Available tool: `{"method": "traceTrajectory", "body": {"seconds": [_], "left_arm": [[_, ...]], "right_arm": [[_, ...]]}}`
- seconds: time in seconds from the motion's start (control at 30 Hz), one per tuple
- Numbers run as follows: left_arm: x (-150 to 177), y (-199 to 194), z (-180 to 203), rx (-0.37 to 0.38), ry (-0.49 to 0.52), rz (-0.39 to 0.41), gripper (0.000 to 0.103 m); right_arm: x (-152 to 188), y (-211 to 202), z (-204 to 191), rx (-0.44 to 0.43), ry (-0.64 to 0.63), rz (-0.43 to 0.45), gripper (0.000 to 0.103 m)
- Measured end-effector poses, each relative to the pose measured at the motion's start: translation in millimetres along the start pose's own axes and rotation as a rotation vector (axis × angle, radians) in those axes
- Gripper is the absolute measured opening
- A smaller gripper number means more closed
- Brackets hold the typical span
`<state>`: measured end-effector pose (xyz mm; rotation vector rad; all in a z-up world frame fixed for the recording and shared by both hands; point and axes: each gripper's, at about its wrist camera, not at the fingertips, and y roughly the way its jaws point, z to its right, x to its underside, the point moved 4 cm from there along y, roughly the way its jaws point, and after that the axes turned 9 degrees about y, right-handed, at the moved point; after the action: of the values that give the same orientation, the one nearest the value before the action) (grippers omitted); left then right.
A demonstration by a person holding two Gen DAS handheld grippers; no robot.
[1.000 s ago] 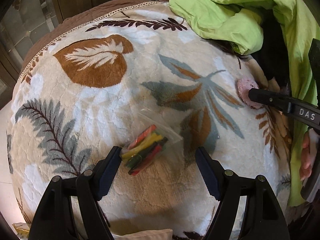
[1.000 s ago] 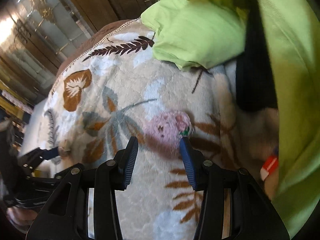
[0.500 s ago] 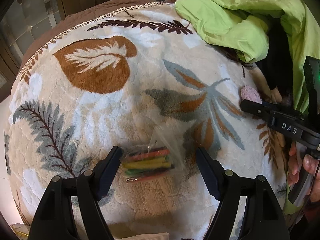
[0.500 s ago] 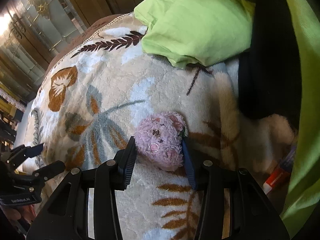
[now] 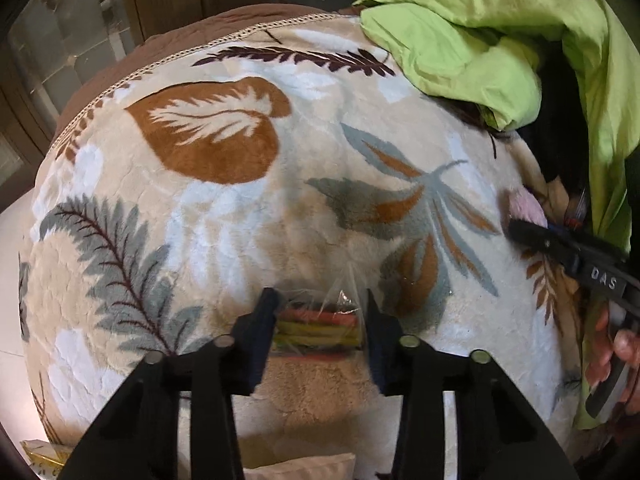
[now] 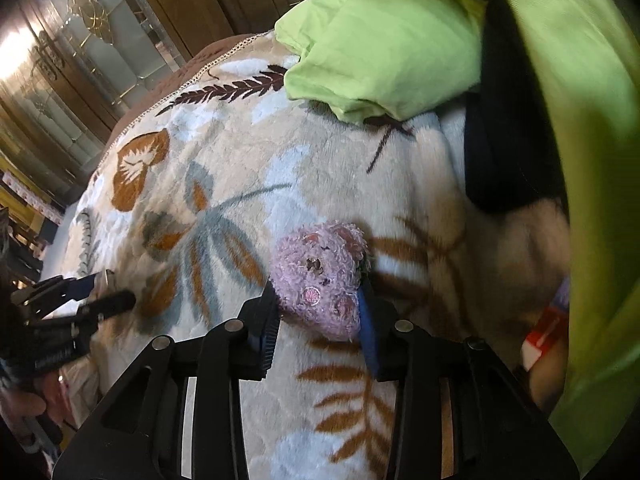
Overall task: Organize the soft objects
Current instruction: 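Grasp the colored straws bag with the left tool while the right tool grasps the pink plush ball, then carry the straws bag and pink ball over the tray and open both tools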
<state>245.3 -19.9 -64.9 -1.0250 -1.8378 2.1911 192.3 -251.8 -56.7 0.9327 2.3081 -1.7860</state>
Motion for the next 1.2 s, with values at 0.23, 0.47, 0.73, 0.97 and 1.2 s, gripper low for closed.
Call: {"method": "traceTrajectory", "body": {"seconds": [0.23,0.47,0.73,0.97,1.2], "left_arm": [[6.1,-21.8,10.8,-0.029,0.042,0.035,0.037],[10.6,-64.8,16.2,-0.098,0.030,0.089,0.037],[40.7,-109.8,17.9,-0.178,-0.057,0.131,0.037],[79.4,-140.4,21.4,-0.261,-0.122,0.173,0.037],[117.4,-162.1,20.8,-0.294,-0.199,0.200,0.037]], "right_arm": [[12.8,-18.5,-9.0,-0.040,-0.003,0.008,0.034],[28.2,-45.9,-30.4,-0.095,-0.032,0.016,0.034],[60.5,-79.6,-62.9,-0.152,-0.097,0.014,0.034],[89.7,-104.5,-94.5,-0.181,-0.172,0.031,0.034],[122.9,-120.2,-121.6,-0.206,-0.242,0.020,0.034]]}}
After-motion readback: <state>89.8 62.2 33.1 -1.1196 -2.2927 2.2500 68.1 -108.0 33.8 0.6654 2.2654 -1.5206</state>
